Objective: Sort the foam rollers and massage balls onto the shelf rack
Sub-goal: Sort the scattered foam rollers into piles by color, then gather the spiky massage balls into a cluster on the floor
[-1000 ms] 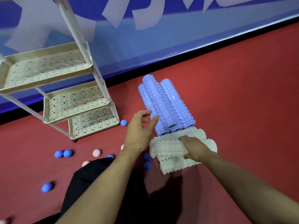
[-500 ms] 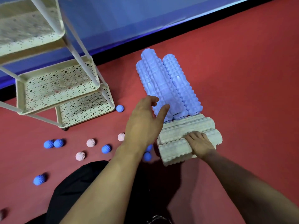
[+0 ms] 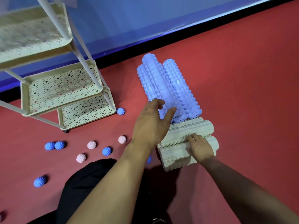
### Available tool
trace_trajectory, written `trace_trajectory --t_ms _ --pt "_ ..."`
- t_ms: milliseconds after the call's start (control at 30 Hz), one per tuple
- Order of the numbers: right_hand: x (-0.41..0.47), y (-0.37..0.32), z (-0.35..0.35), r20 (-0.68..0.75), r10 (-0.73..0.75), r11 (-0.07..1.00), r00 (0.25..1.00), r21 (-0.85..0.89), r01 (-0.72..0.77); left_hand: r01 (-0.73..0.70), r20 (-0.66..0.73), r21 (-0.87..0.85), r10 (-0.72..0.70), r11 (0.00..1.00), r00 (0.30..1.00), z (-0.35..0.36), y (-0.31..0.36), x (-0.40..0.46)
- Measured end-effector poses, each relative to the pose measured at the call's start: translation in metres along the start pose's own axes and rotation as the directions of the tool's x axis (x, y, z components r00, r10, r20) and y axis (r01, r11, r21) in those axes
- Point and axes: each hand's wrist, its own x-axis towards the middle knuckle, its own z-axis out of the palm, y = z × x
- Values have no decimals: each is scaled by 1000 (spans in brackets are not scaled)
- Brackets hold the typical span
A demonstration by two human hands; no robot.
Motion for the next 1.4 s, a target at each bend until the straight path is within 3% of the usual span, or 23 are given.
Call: trace_trajectory --t_ms 100,267,367,600,700,833,1033,1167,1400 --pt "-8 -10 -25 -50 -48 997 998 55 51 21 0 -43 -21 999 1000 -5 -6 -4" --pt "-37 -18 -66 -80 14 997 997 78 -8 2 -31 -119 -6 993 999 -24 -6 -23" --pt "-50 -37 -96 -125 5 992 992 127 11 -84 -59 -28 82 996 995 -41 -2 -43" --pt "-58 -134 -189 -356 -218 935 908 189 299 -175 -96 281 209 943 973 -138 -10 -98" --pt "-69 -185 -229 -387 -319 909 865 133 394 -115 -184 471 225 874 957 -186 -31 -134" --pt "-93 -254 -275 -431 -443 855 786 60 514 7 -267 599 192 801 944 -243 -66 -193" --pt "-144 -347 -309 -413 -651 722 637 -78 687 136 -387 592 132 794 912 -301 -100 -261" --pt "-161 -395 -307 -335 -744 648 578 -150 746 211 -445 569 82 795 892 -331 -126 -291" --pt "-144 -468 -274 -172 -794 606 583 -152 780 382 -531 491 -80 783 844 -373 -193 -316"
